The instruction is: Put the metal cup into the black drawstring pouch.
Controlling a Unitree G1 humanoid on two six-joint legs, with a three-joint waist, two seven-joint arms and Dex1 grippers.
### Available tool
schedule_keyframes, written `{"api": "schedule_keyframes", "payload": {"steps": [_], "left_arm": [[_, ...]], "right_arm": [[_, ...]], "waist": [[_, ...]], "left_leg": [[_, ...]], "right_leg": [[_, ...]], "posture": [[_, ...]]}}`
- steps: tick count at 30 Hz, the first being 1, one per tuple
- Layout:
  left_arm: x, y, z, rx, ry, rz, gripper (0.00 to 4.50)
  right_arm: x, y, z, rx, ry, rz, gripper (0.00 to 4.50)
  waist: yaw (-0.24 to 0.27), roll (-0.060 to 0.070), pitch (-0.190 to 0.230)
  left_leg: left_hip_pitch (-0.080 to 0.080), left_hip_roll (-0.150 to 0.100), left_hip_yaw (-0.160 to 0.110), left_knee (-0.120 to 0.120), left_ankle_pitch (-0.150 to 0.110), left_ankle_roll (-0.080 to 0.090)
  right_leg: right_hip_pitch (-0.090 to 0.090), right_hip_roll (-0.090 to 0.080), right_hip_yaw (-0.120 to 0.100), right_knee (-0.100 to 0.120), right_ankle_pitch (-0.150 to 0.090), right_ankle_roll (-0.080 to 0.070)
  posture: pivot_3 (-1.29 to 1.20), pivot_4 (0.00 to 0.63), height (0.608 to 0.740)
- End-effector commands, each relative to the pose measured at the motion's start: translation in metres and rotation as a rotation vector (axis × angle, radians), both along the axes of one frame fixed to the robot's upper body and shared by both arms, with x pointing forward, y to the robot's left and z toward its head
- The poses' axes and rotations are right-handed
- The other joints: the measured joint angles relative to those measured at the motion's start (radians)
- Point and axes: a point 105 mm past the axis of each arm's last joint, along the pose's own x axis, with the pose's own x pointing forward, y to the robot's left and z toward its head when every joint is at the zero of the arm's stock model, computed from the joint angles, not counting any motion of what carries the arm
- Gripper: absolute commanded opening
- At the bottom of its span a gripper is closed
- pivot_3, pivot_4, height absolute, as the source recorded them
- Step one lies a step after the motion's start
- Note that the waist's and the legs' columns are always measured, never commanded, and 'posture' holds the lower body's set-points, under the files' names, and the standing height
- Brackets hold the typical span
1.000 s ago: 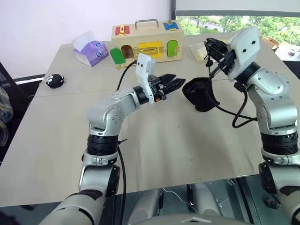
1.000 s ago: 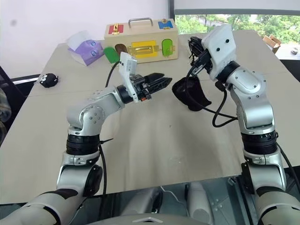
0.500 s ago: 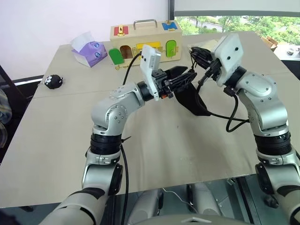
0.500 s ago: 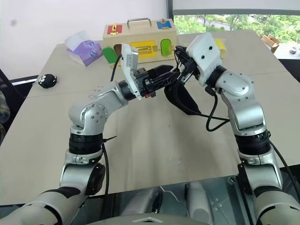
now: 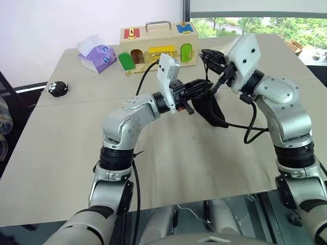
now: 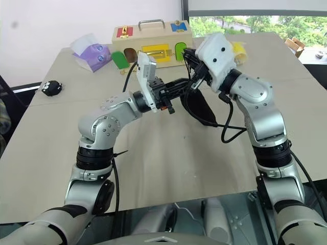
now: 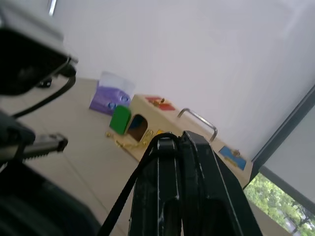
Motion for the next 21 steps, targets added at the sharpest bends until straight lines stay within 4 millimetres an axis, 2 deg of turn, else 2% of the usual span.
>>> {"api": "schedule_keyframes", "payload": {"steps": [1, 4, 7, 10, 13, 15, 19, 21], "left_arm": [[0.007, 0.004, -0.012, 0.053, 0.007, 0.046, 0.14], [0.014, 0.011, -0.029, 0.083, 0.043, 0.081, 0.14], [0.021, 0.023, -0.055, 0.194, 0.031, 0.139, 0.14], [0.021, 0.025, -0.063, 0.229, 0.013, 0.139, 0.14], [0.015, 0.020, -0.054, 0.170, 0.004, 0.093, 0.14], [0.013, 0.018, -0.048, 0.143, -0.006, 0.081, 1.18], [0.011, 0.018, -0.043, 0.117, -0.018, 0.076, 2.92], [0.008, 0.022, -0.039, 0.085, -0.013, 0.076, 2.92]], "right_arm": [[-0.013, -0.049, 0.087, 0.416, -0.305, -0.133, 0.00], [-0.018, -0.096, 0.119, 0.634, -0.418, -0.264, 0.00], [-0.019, -0.119, 0.129, 0.797, -0.398, -0.258, 0.00], [-0.016, -0.115, 0.124, 0.789, -0.367, -0.243, 0.00], [-0.003, -0.086, 0.098, 0.626, -0.250, -0.204, 0.00], [0.003, -0.070, 0.077, 0.506, -0.190, -0.195, 0.00], [0.003, -0.055, 0.052, 0.398, -0.115, -0.153, 0.00], [0.003, -0.046, 0.033, 0.334, -0.042, -0.114, 0.00]], "waist": [[0.002, 0.000, 0.000], [0.008, 0.000, 0.000], [0.003, 0.000, 0.000], [-0.004, 0.001, 0.001], [-0.010, 0.001, 0.001], [-0.015, 0.002, 0.001], [-0.020, 0.002, 0.001], [-0.022, 0.002, 0.001]], "left_leg": [[0.000, 0.000, 0.000, 0.000, 0.000, 0.000], [0.000, -0.001, -0.001, 0.000, 0.000, 0.000], [-0.001, -0.001, -0.001, 0.000, 0.000, 0.000], [-0.001, 0.000, 0.001, -0.002, 0.000, 0.000], [-0.005, 0.000, 0.002, -0.003, 0.000, 0.000], [-0.006, 0.001, 0.002, -0.003, 0.000, 0.000], [-0.011, 0.000, 0.002, -0.001, 0.000, 0.000], [-0.015, 0.000, 0.001, 0.001, 0.000, 0.000]], "right_leg": [[0.000, 0.000, 0.000, 0.000, 0.000, 0.000], [0.000, 0.003, -0.001, 0.000, 0.000, 0.000], [0.000, 0.003, -0.001, -0.002, 0.000, 0.000], [-0.002, 0.003, 0.002, -0.001, 0.000, 0.000], [-0.009, 0.001, 0.003, 0.001, 0.000, 0.000], [-0.009, 0.001, 0.003, 0.001, 0.000, 0.000], [-0.013, 0.001, 0.002, 0.002, 0.000, 0.000], [-0.016, 0.001, 0.002, 0.003, 0.000, 0.000]], "posture": [[0.00, 0.150, 0.710], [0.00, 0.150, 0.710], [0.00, 0.150, 0.710], [0.00, 0.150, 0.710], [0.00, 0.150, 0.710], [0.00, 0.150, 0.710], [0.00, 0.150, 0.710], [0.00, 0.150, 0.710]]}}
